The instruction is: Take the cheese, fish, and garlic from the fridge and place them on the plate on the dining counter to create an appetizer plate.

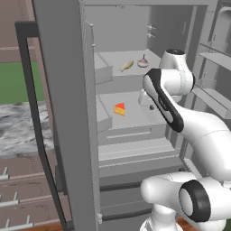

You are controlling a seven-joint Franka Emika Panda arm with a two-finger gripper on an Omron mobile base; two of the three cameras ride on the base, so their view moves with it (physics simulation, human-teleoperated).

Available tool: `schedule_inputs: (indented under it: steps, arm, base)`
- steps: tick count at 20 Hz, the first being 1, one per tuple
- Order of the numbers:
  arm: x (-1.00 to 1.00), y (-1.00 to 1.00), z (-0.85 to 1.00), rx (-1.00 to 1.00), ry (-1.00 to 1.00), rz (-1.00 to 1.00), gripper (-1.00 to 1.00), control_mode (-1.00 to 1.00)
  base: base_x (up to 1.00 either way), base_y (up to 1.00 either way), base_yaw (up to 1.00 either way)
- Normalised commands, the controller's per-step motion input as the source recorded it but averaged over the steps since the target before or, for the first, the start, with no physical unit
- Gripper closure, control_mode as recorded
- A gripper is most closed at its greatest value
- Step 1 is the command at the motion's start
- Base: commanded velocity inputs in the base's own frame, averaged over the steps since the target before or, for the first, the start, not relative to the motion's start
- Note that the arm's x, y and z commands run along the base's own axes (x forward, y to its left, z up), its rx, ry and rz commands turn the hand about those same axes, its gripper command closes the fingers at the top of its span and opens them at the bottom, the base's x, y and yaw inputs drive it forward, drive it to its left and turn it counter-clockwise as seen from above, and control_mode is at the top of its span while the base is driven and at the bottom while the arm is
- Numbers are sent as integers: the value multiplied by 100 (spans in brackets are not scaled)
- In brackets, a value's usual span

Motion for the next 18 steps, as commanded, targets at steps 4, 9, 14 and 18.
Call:
schedule_inputs:
  steps: [4,9,14,18]
  arm:
    - [-7,11,-4,0,-1,0,-100,-100]
    - [-5,13,-1,0,-10,0,-100,-100]
    - [-10,0,12,0,-19,0,-100,-100]
    - [0,0,42,0,-17,0,-100,-100]
  base:
    - [0,0,0]
    - [0,0,0]
    - [0,0,0]
    - [0,0,0]
